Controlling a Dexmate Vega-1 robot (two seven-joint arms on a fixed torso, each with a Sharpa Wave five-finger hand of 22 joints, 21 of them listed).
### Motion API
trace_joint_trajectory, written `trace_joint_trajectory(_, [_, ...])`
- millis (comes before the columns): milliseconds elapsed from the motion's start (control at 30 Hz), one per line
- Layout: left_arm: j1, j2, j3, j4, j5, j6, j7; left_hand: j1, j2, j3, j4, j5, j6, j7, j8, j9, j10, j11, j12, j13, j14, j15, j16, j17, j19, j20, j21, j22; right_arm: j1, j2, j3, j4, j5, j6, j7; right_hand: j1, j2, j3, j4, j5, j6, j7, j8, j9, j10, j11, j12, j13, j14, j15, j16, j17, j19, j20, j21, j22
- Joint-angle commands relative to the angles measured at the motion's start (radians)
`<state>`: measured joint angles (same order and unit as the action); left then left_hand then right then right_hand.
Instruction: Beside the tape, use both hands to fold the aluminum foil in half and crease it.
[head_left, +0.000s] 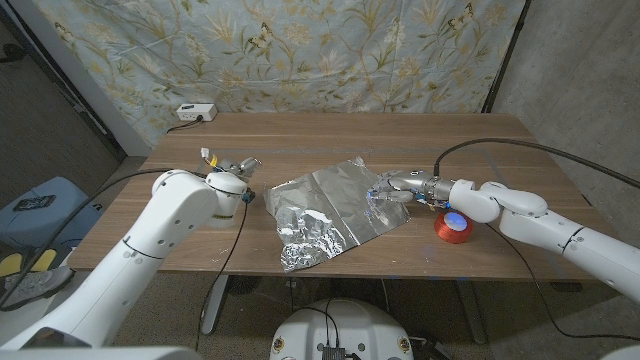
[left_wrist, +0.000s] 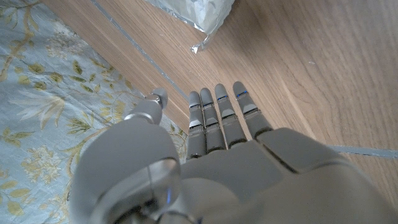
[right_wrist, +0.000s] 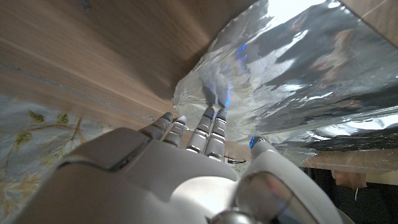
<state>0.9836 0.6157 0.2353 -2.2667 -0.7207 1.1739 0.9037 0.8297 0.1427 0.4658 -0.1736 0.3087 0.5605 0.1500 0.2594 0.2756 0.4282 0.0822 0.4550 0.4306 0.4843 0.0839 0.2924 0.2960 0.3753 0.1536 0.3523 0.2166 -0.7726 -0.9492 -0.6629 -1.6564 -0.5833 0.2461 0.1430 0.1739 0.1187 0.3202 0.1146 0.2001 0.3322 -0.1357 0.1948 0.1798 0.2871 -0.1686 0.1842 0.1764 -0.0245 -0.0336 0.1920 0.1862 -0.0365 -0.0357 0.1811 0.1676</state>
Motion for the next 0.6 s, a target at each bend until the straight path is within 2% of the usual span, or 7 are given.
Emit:
trace_joint_trajectory(33, [-0.014,0.016,0.021,-0.015,0.054,0.025,-0.036,0.017,0.002,-0.005,-0.001,0.0,-0.007,0.0,0.009,0.006,-0.007,-0.001,0.012,0.012,-0.011,-0.001,0.006,0.01,0.0,-0.002,0.009,0.002,0.02,0.013,-0.007,0.024,0.0,0.011,0.004,-0.005,0.001,0.006,-0.005,0.004,0.006,0.001,0.001,0.003,0.003,0.004,0.0,0.004,-0.008,-0.056,0.005,-0.001,-0.01,-0.073,0.007,0.003])
trace_joint_trajectory(100, [-0.015,0.025,0.027,-0.017,0.067,0.017,-0.048,0.021,0.002,-0.006,-0.001,0.0,-0.01,-0.002,0.009,0.008,-0.012,0.0,0.015,0.018,-0.013,-0.001,0.008,0.014,-0.001,-0.002,0.009,0.002,0.025,0.015,-0.01,0.028,-0.002,0.015,0.005,-0.005,0.0,0.007,-0.006,0.004,0.007,0.0,0.001,0.003,0.003,0.005,0.0,0.004,-0.008,-0.056,0.005,-0.001,-0.01,-0.073,0.007,0.003])
trace_joint_trajectory(167, [-0.016,0.05,0.043,-0.02,0.088,-0.006,-0.067,0.027,0.002,-0.01,-0.001,-0.001,-0.013,-0.003,0.01,0.011,-0.018,-0.001,0.021,0.026,-0.02,-0.001,0.009,0.02,-0.008,-0.004,0.007,0.003,0.029,0.017,-0.011,0.034,-0.001,0.017,0.006,-0.006,0.0,0.007,-0.006,0.004,0.006,0.001,0.0,0.003,0.002,0.001,0.0,0.004,-0.008,-0.056,0.005,-0.001,-0.01,-0.072,0.008,0.003])
trace_joint_trajectory(233, [-0.012,0.08,0.055,-0.025,0.108,-0.042,-0.094,0.031,0.001,-0.012,-0.001,-0.002,-0.014,-0.006,0.011,0.014,-0.027,-0.007,0.025,0.033,-0.026,-0.004,0.01,0.025,-0.011,-0.007,0.006,0.003,0.031,0.018,-0.012,0.036,-0.001,0.017,0.008,-0.006,0.0,0.007,-0.007,0.004,0.006,0.0,0.0,0.003,0.004,0.008,0.0,0.004,-0.009,-0.056,0.004,-0.001,-0.01,-0.072,0.008,0.003])
trace_joint_trajectory(333, [-0.01,0.108,0.063,-0.028,0.128,-0.067,-0.12,0.042,0.001,-0.017,-0.001,-0.003,-0.031,-0.019,0.007,0.018,-0.043,-0.013,0.033,0.047,-0.044,-0.006,0.009,0.036,-0.023,-0.011,0.003,0.004,0.033,0.018,-0.012,0.04,0.001,0.018,0.007,-0.007,0.0,0.008,-0.007,0.004,0.007,0.0,0.0,0.003,0.004,0.006,0.0,0.004,-0.008,-0.056,0.004,-0.001,-0.01,-0.072,0.008,0.003])
trace_joint_trajectory(600, [-0.015,0.103,0.058,-0.031,0.146,-0.041,-0.132,0.053,0.0,-0.026,0.002,-0.005,-0.048,-0.021,0.001,0.022,-0.061,-0.017,0.046,0.066,-0.062,-0.004,0.012,0.05,-0.034,-0.011,0.001,0.005,0.029,0.016,-0.013,0.039,0.004,0.014,0.005,-0.008,0.0,0.009,-0.009,0.004,0.006,0.0,0.0,0.003,0.003,0.007,0.0,0.004,-0.007,-0.057,0.005,-0.001,-0.009,-0.073,0.009,0.003])
